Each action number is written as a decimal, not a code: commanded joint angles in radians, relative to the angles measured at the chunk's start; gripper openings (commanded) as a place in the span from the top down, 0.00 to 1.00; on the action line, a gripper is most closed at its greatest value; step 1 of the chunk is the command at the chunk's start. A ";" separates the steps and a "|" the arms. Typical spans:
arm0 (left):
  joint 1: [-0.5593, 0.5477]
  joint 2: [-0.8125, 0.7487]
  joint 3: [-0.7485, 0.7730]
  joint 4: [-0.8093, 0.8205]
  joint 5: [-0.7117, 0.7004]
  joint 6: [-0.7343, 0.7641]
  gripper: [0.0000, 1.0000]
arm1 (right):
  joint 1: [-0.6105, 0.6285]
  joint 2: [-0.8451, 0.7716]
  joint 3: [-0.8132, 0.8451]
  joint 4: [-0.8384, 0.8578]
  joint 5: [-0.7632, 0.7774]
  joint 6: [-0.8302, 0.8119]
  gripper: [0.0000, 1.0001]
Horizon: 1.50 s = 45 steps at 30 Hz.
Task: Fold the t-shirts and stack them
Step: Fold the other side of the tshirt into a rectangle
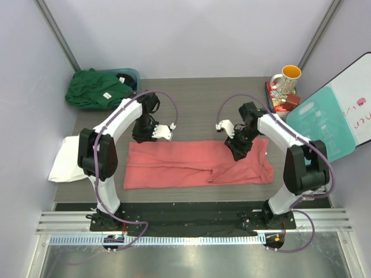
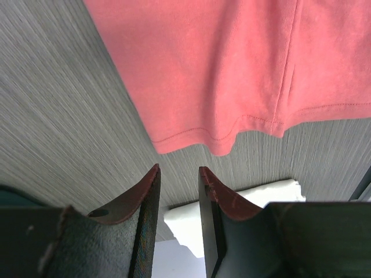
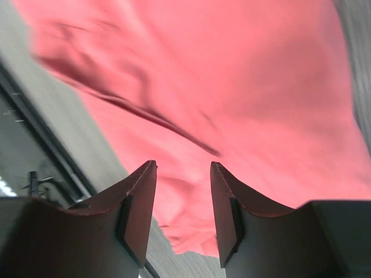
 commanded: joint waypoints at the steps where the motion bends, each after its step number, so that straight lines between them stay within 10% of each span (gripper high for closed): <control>1: -0.009 -0.028 0.030 -0.066 -0.007 -0.007 0.67 | -0.086 0.064 0.016 0.031 0.005 -0.027 0.55; 19: -0.020 0.009 0.091 -0.080 -0.025 -0.035 0.67 | -0.157 0.136 -0.079 0.082 -0.049 -0.060 0.59; 29: -0.020 0.041 0.128 -0.086 -0.022 -0.027 0.67 | -0.157 0.127 -0.084 0.082 -0.046 -0.051 0.91; 45: -0.020 0.052 0.133 -0.083 -0.025 -0.010 0.67 | -0.062 -0.197 -0.081 -0.214 -0.058 -0.125 0.99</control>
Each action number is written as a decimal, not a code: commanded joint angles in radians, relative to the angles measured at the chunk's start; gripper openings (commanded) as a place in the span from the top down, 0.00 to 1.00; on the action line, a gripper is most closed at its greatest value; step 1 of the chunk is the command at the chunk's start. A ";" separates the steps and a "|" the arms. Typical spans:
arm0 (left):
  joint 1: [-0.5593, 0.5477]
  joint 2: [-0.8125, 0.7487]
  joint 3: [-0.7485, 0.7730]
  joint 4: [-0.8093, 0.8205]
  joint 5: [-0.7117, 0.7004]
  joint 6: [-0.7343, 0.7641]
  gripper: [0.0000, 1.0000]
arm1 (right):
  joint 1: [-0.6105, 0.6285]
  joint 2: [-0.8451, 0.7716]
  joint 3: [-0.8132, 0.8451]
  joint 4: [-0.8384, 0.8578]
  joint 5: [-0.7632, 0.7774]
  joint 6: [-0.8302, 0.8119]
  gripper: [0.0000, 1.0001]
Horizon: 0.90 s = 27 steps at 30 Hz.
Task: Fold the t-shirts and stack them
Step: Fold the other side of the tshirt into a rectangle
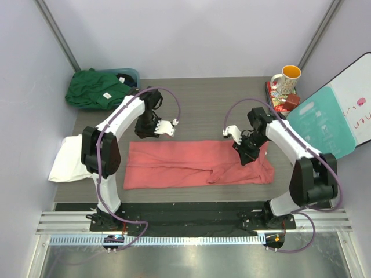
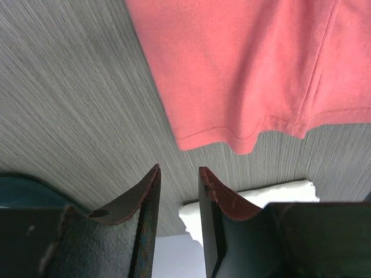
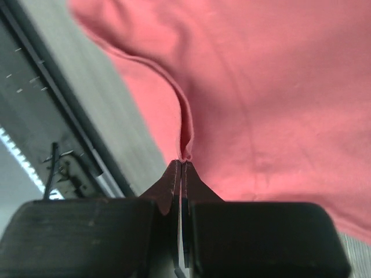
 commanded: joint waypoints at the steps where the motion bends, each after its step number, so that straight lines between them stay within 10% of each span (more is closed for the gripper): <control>1: -0.006 0.006 0.045 -0.084 -0.008 0.012 0.67 | 0.053 -0.134 -0.008 -0.165 -0.024 -0.050 0.99; 12: -0.007 0.032 0.072 -0.084 -0.005 0.029 0.67 | 0.206 -0.271 -0.127 -0.317 0.012 -0.079 0.96; 16: -0.007 0.031 0.069 -0.079 0.001 0.029 0.67 | 0.212 -0.283 -0.136 -0.331 0.030 -0.088 0.46; 18: -0.007 0.028 0.063 -0.073 0.002 0.029 0.67 | 0.212 -0.289 -0.128 -0.319 0.042 -0.085 0.43; 23: -0.007 0.026 0.059 -0.061 0.010 0.025 0.67 | 0.186 -0.274 -0.131 -0.164 0.126 -0.013 0.47; 27: -0.007 0.020 0.040 -0.050 0.013 0.017 0.67 | 0.092 -0.213 -0.136 0.023 0.196 0.050 0.91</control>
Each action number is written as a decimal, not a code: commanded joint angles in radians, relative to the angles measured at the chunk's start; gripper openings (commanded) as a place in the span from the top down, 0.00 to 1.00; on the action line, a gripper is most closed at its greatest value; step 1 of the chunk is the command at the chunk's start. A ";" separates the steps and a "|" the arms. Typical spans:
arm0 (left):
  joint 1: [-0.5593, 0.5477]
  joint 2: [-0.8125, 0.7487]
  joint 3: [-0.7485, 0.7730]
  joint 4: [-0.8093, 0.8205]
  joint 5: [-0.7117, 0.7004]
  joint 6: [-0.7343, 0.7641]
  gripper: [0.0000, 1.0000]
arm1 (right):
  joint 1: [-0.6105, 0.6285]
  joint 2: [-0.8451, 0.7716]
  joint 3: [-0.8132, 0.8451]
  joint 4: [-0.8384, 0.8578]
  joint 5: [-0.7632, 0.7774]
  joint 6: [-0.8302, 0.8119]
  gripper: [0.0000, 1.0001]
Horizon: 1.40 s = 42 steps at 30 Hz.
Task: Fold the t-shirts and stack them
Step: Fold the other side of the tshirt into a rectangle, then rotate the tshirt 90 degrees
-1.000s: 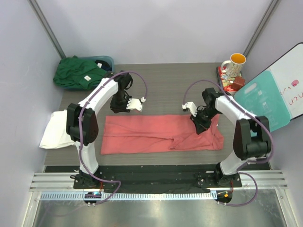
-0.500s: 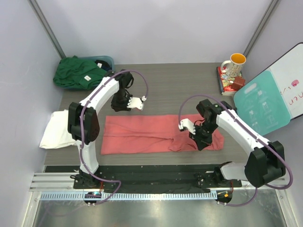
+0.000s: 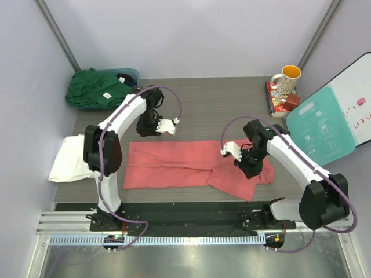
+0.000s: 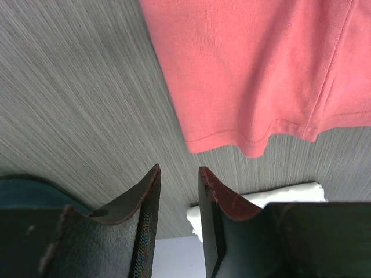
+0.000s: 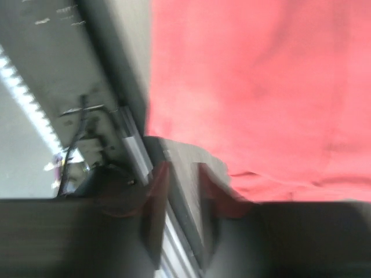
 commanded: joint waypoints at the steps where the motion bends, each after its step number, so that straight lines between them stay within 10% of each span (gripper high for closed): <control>1: -0.004 -0.018 -0.016 -0.047 0.010 0.009 0.67 | -0.099 0.058 0.006 0.209 0.094 0.077 0.98; 26: 0.020 -0.071 -0.198 0.074 0.003 -0.035 0.69 | -0.218 0.564 0.253 0.599 0.264 0.236 0.99; 42: 0.088 -0.173 -0.269 0.336 0.000 -0.117 0.67 | -0.165 1.128 0.986 0.906 0.436 0.282 0.99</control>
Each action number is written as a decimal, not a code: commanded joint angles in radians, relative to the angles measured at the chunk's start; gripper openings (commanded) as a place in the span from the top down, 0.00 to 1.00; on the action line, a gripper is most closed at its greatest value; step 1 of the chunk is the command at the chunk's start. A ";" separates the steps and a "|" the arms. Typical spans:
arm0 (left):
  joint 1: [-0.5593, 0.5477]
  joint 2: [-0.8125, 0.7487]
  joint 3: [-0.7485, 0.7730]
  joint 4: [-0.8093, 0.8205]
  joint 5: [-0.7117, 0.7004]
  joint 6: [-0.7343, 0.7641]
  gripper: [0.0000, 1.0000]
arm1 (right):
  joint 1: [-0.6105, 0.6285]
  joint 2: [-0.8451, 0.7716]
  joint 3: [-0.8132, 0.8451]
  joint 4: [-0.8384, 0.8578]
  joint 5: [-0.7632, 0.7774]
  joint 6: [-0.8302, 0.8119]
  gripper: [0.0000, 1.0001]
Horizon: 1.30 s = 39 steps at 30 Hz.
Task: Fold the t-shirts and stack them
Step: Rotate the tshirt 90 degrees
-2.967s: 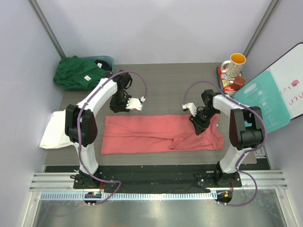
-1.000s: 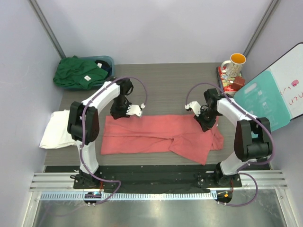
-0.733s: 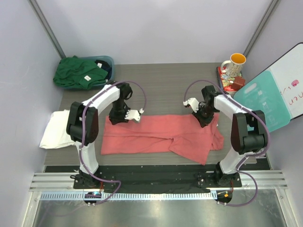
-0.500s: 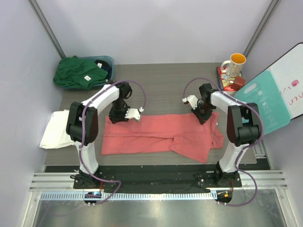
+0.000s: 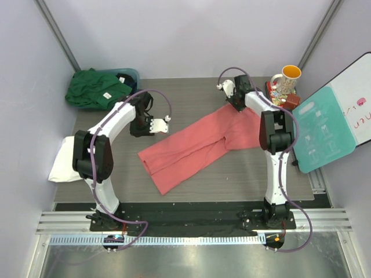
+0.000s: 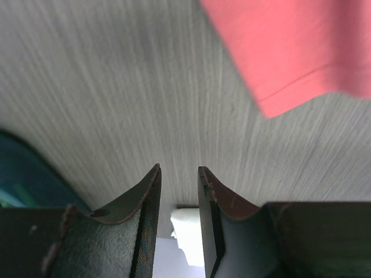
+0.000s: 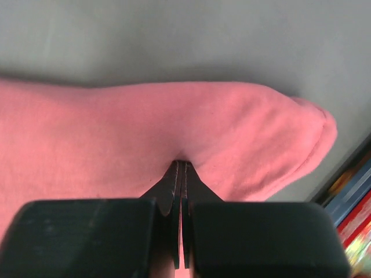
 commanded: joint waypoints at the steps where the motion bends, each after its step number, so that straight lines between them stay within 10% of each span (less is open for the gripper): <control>1: 0.012 -0.055 -0.032 0.082 0.020 -0.027 0.67 | 0.041 0.187 0.229 0.130 0.035 -0.001 0.99; 5: 0.016 -0.064 -0.044 0.090 0.040 -0.024 0.67 | 0.075 0.359 0.523 0.144 0.074 0.010 0.99; 11: 0.025 -0.076 -0.054 0.131 0.080 -0.011 0.67 | 0.111 0.286 0.501 0.296 0.226 0.136 0.97; 14: 0.024 -0.069 -0.041 0.150 0.108 -0.013 0.67 | 0.118 0.179 0.438 0.285 0.228 0.169 0.69; 20: 0.025 -0.076 -0.055 0.162 0.152 0.002 0.67 | 0.137 -0.074 0.236 0.221 0.124 0.182 0.44; 23: 0.025 -0.090 -0.084 0.183 0.172 0.019 0.67 | 0.145 -0.168 0.159 0.115 0.041 0.157 0.49; 27: 0.027 -0.131 -0.147 0.271 0.172 0.032 0.72 | 0.148 -0.269 0.003 0.026 -0.085 0.091 0.99; 29: 0.036 -0.139 -0.168 0.317 0.172 0.029 1.00 | 0.154 -0.272 -0.041 -0.065 -0.145 0.038 0.99; 39: 0.122 -0.187 -0.215 0.588 0.137 -0.172 1.00 | 0.282 -0.196 0.008 -0.224 -0.329 -0.050 0.99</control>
